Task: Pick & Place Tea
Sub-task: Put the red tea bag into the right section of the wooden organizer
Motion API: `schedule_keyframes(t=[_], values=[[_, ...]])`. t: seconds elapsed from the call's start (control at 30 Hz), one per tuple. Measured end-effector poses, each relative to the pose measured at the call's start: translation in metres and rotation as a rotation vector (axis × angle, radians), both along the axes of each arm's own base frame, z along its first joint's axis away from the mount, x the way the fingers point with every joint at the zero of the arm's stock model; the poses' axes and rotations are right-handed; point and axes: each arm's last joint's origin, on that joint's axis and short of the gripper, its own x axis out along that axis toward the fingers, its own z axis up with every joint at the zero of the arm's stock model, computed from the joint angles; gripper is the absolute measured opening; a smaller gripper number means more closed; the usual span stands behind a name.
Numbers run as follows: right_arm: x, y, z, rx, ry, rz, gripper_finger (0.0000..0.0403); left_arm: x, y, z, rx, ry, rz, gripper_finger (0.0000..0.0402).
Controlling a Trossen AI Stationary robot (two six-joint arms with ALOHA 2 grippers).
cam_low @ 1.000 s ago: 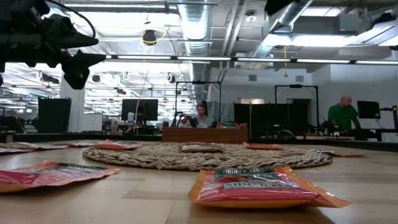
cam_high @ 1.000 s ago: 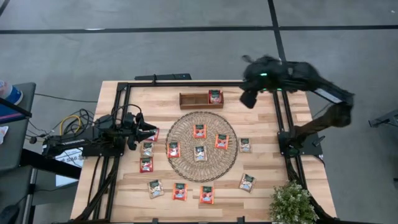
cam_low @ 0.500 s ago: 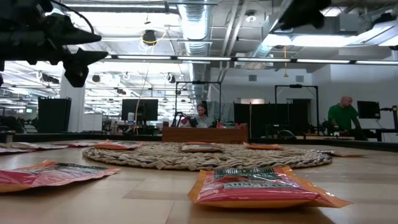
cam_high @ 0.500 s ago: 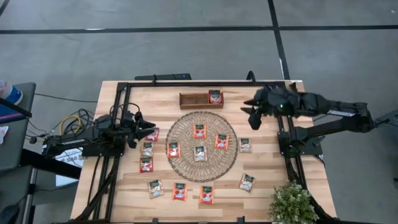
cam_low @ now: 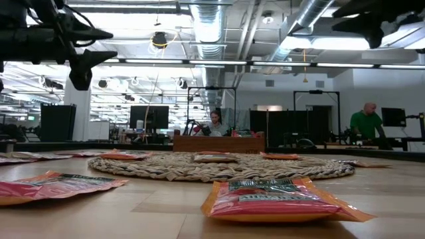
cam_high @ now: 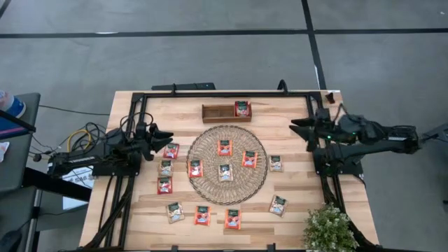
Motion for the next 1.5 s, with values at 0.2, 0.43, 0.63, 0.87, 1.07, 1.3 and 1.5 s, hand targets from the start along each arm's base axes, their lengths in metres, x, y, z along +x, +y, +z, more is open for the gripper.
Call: schedule_keyframes(t=[0.2, 0.43, 0.63, 0.87, 1.07, 1.3, 1.5], values=[[-0.025, 0.002, -0.019, 0.006, -0.146, 0.059, 0.0139, 0.001, 0.001, 0.004, -0.001, -0.035, 0.034, 0.0170], [-0.031, 0.001, -0.033, -0.008, -0.228, 0.066, 0.0138, 0.012, 0.003, -0.005, -0.043, 0.078, 0.034, 0.0170], [-0.027, 0.002, -0.045, -0.007, -0.096, 0.067, 0.0141, 0.023, 0.006, 0.000, -0.041, 0.184, 0.031, 0.0170], [-0.032, 0.001, -0.040, -0.056, -0.144, 0.052, 0.0138, 0.049, 0.011, 0.046, 0.071, 0.587, 0.004, 0.0170], [-0.031, 0.001, -0.035, -0.191, -0.158, 0.080, 0.0138, 0.080, 0.019, 0.062, 0.133, 0.962, -0.003, 0.0170], [-0.031, 0.002, -0.035, -0.204, -0.163, 0.094, 0.0136, 0.104, 0.024, 0.028, 0.222, 1.321, -0.128, 0.0170], [-0.031, 0.002, -0.033, -0.202, -0.180, 0.093, 0.0135, 0.110, 0.026, 0.004, 0.200, 1.506, -0.174, 0.0170]])
